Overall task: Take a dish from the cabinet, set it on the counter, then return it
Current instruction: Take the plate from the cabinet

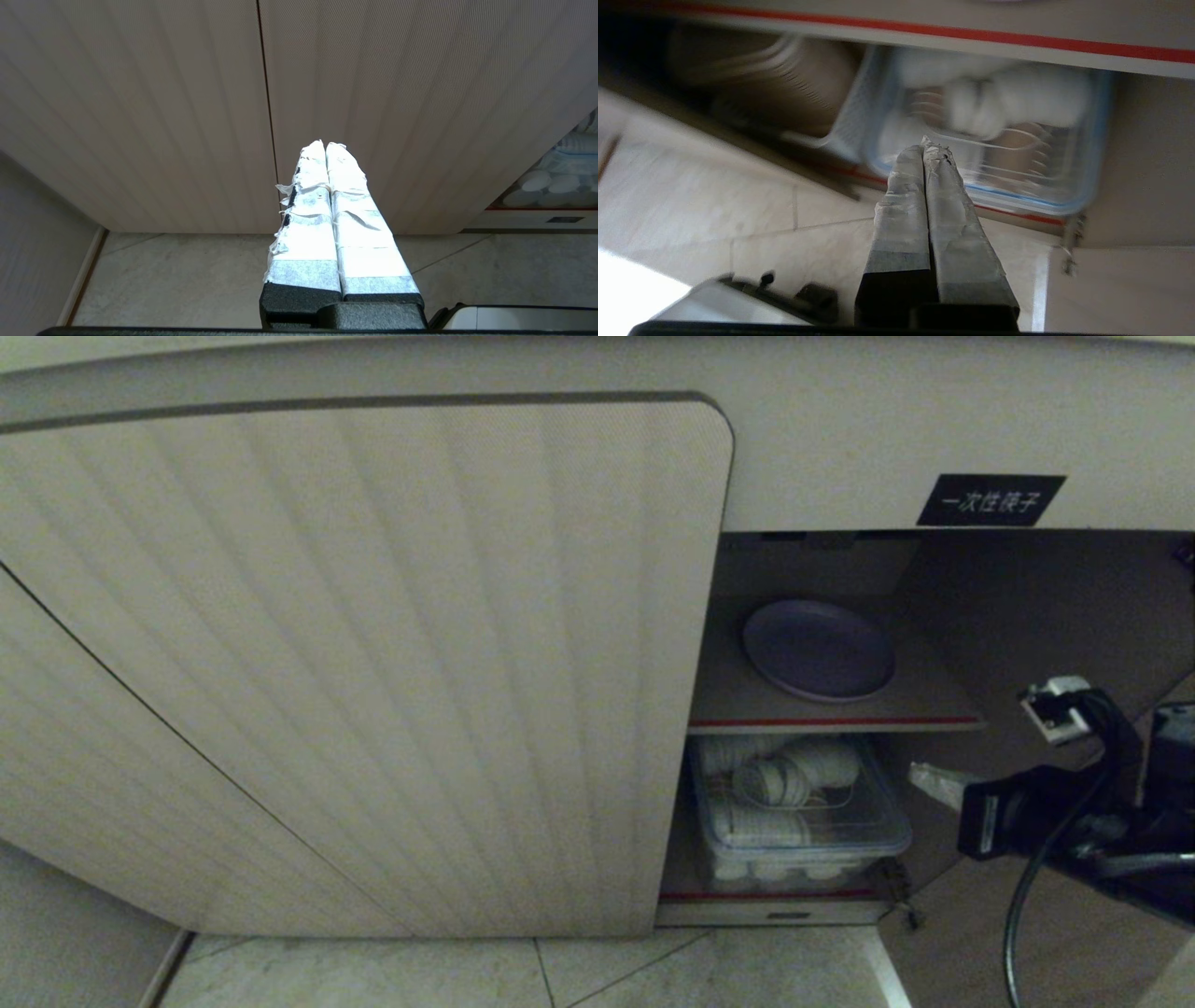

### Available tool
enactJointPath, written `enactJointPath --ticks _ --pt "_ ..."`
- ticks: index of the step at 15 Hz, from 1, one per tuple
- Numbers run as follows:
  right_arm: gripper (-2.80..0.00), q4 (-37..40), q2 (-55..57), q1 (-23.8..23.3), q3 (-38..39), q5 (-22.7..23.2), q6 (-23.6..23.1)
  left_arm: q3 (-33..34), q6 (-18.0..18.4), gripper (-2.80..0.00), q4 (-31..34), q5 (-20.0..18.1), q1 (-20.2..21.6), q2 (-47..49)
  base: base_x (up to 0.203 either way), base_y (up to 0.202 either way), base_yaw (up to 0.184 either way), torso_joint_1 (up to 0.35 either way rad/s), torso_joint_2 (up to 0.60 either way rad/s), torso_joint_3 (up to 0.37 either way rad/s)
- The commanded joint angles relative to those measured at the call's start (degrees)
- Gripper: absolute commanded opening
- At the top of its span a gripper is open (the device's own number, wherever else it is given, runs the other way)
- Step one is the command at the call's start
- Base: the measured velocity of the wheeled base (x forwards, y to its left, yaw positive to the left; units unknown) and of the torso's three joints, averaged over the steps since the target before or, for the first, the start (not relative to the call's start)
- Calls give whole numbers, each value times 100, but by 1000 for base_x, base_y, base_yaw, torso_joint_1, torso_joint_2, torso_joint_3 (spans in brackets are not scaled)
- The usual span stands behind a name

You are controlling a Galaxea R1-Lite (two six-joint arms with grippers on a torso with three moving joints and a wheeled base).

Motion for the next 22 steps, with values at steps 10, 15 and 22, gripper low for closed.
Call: enactJointPath --ticks 10,15,22 --pt "-280 -56 1152 153 -1149 -831 228 0 -3 -280 -2 0 0 -2 0 0 0 0 0 0" --pt "-280 -175 1510 261 -1527 -1289 221 0 -3 -280 -2 0 0 -2 0 0 0 0 0 0" --pt "-280 -212 2008 374 -2139 -1829 224 0 -3 -280 -2 0 0 -2 0 0 0 0 0 0"
